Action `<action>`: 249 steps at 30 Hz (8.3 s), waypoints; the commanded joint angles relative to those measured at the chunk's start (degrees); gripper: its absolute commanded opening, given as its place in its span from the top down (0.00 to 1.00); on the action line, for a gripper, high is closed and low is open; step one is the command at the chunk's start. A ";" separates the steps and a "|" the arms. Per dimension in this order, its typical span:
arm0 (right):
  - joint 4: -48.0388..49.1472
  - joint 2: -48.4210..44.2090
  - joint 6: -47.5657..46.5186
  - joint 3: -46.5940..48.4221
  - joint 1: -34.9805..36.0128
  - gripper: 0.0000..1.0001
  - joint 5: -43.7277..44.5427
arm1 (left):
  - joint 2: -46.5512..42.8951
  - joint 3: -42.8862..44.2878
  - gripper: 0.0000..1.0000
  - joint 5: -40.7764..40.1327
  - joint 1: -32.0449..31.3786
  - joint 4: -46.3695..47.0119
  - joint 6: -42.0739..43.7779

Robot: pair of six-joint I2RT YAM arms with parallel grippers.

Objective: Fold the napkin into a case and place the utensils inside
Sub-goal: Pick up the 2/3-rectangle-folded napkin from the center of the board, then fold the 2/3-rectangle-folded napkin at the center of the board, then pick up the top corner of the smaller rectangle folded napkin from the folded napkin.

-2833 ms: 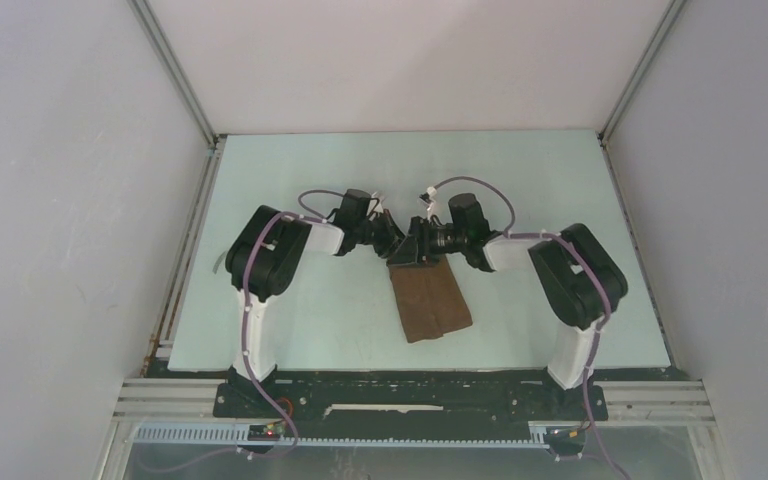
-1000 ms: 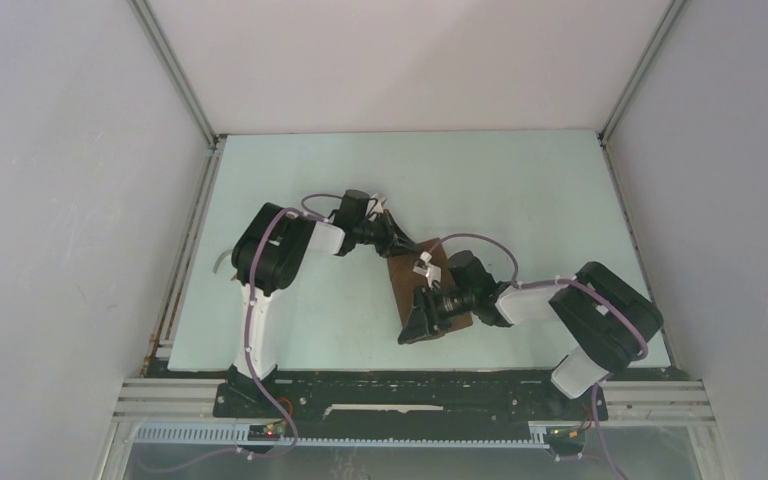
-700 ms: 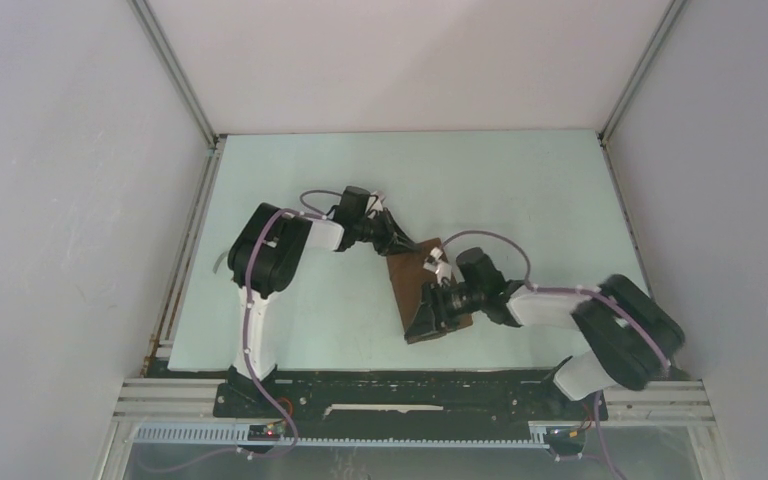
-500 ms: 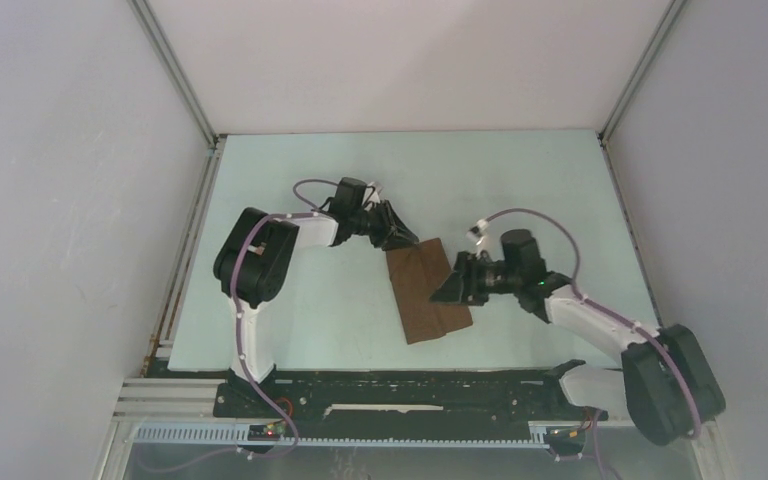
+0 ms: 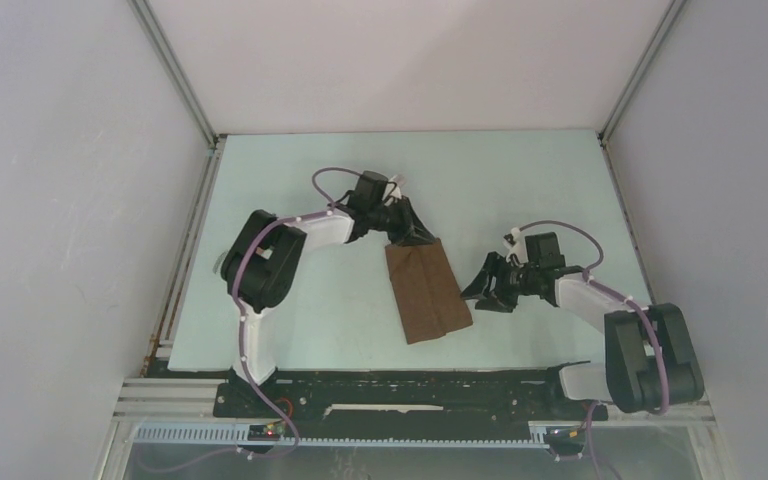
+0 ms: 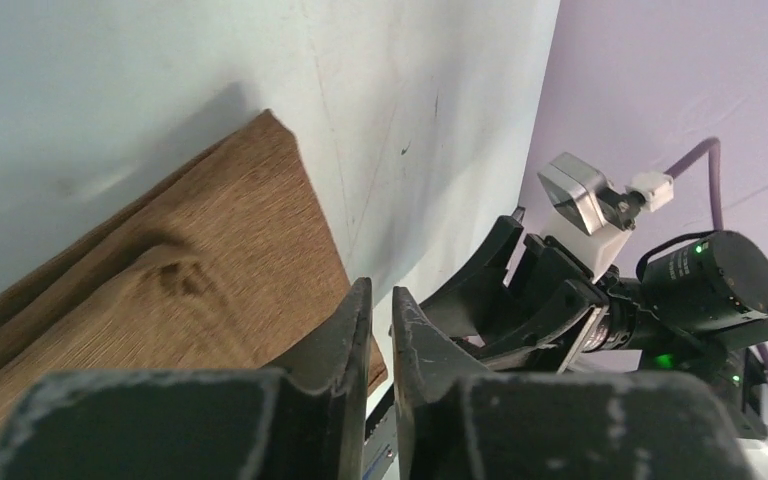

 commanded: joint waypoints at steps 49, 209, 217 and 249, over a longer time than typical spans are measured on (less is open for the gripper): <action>12.08 -10.02 22.67 -10.21 18.38 0.39 7.47 | -22.53 -2.72 0.40 -40.71 -22.83 -32.84 25.11; 7.97 34.83 21.24 41.10 29.12 1.00 17.99 | -66.19 -53.22 0.37 -32.39 0.46 -10.29 2.49; 8.50 34.93 21.46 41.17 30.57 1.00 18.12 | -45.87 -49.24 0.59 -29.72 2.32 4.53 0.63; 20.87 40.34 27.33 38.61 35.79 1.00 16.81 | -39.68 -45.53 0.87 -30.05 2.31 2.96 6.06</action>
